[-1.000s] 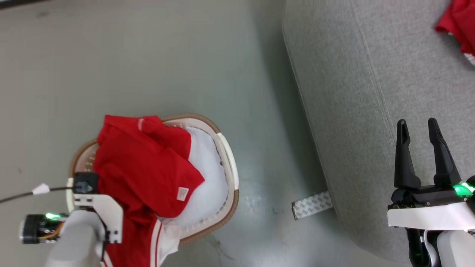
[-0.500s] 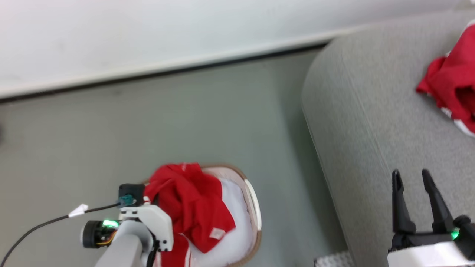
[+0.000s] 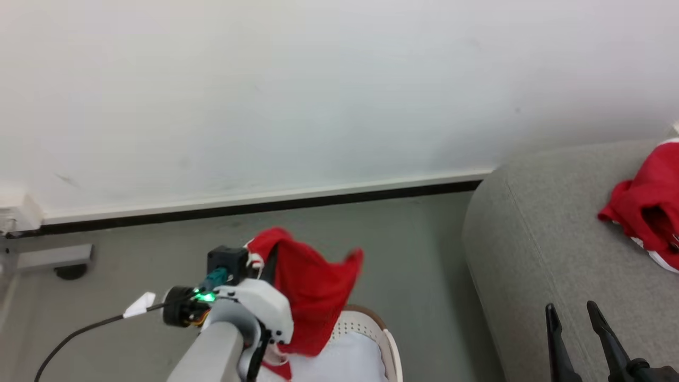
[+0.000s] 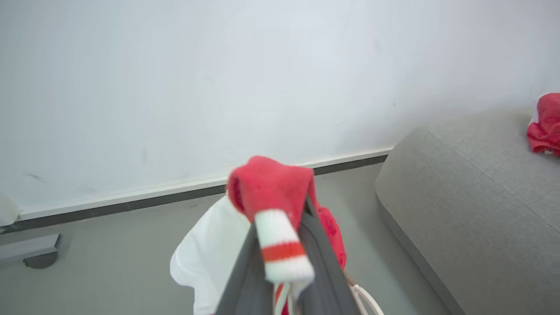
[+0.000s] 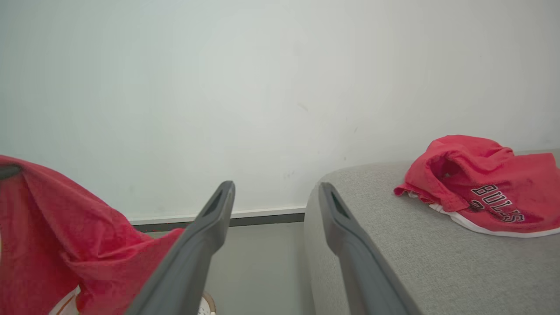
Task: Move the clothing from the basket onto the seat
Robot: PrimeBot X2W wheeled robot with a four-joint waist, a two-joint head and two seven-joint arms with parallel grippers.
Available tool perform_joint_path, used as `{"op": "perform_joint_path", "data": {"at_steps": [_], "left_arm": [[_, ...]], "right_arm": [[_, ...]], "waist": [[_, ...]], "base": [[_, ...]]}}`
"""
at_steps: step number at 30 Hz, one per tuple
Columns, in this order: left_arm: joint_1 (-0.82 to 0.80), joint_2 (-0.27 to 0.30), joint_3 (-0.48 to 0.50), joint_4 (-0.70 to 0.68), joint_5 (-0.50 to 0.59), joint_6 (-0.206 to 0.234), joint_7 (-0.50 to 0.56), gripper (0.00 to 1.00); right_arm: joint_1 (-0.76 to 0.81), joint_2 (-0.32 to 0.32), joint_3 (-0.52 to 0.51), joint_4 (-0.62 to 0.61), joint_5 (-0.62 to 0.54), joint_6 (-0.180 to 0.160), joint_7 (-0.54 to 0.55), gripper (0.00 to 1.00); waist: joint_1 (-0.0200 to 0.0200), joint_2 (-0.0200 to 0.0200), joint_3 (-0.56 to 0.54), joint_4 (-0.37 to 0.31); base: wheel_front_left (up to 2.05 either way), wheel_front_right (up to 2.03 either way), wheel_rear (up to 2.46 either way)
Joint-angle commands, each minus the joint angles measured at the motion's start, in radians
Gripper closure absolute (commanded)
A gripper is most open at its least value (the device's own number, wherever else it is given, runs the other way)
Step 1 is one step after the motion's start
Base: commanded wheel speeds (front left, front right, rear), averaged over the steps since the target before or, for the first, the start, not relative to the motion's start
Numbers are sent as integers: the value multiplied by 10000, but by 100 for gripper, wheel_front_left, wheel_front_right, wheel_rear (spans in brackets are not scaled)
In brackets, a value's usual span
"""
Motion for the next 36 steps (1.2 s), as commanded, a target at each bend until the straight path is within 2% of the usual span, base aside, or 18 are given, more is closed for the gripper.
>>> {"op": "perform_joint_path", "data": {"at_steps": [1, 6, 9, 14, 19, 25, 33, 36], "left_arm": [[156, 24, -40, -274, -48, 67, 52, 100], [543, 35, -258, -2732, -137, 591, 607, 100], [807, 245, -282, -4260, -60, 820, 1067, 100], [993, 536, -465, -6796, 130, 1009, 1996, 100], [931, 707, -644, -8597, 247, 1035, 2659, 100], [995, 786, -932, -9405, 279, 943, 3124, 100], [938, 524, -1569, -9413, 127, 732, 3282, 100], [831, 430, -1794, -9279, 109, 656, 3284, 100]], "right_arm": [[149, -15, -2, -2, -88, -22, 6, 0], [246, -15, 120, -35, -166, -22, 6, 0], [288, -80, 269, -58, -186, -22, 6, 0], [350, -329, 595, -214, -57, -22, 6, 0], [75, -743, 1042, -518, 24, -22, 6, 0], [-518, -1531, 2175, -1025, 148, -22, 6, 0], [-2114, -3121, 5234, -1187, 1356, -22, 202, 0], [-2940, -3481, 6167, -932, 1796, -22, 376, 0]], "waist": [[3, -1, -239, 191], [3, -1, -488, 269], [3, -1, -581, 274], [3, -1, -698, 276], [3, -1, -666, 274], [3, -1, -628, 238], [3, -1, -646, 313], [3, -1, -671, 382]], "base": [[0, 0, 0], [0, 0, 0], [0, 0, 0], [0, 0, 0], [0, 0, 0], [0, 0, 0], [0, 0, 0], [0, 0, 0]]}}
